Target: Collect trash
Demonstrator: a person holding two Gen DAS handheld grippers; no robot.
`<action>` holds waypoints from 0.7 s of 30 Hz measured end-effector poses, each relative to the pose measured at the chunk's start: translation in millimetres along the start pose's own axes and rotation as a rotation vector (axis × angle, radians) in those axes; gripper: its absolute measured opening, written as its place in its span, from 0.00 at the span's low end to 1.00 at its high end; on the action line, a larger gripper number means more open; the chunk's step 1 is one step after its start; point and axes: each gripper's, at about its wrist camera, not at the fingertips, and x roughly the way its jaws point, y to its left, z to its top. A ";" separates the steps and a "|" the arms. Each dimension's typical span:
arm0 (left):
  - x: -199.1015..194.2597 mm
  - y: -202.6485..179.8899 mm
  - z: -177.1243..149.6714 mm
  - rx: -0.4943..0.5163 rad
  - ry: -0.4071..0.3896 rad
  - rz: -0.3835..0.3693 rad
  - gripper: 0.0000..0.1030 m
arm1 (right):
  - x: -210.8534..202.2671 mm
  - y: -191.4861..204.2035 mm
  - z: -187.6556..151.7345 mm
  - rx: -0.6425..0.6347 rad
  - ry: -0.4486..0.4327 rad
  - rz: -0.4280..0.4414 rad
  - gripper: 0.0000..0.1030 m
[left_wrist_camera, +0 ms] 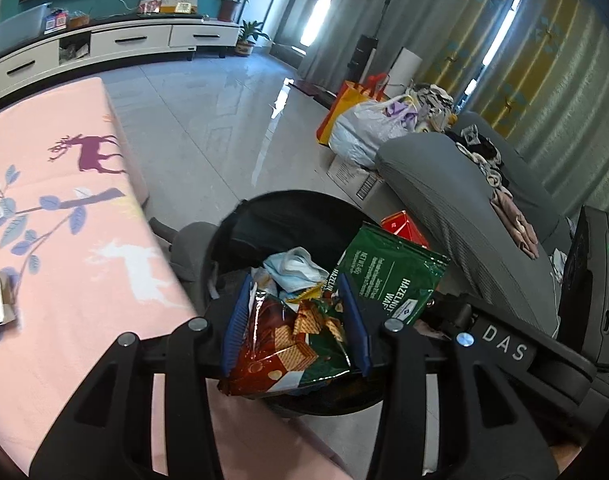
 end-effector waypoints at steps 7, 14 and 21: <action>1.6 -1.1 -3.1 -0.029 -0.013 -0.006 0.72 | -1.2 -11.9 0.8 0.059 0.016 0.000 0.56; -34.7 26.6 -1.1 -0.094 -0.043 -0.037 0.95 | -8.6 4.6 1.3 0.021 0.009 0.043 0.70; -132.1 118.5 -13.2 -0.171 -0.168 0.178 0.97 | -18.8 56.2 -7.9 -0.121 -0.003 0.065 0.79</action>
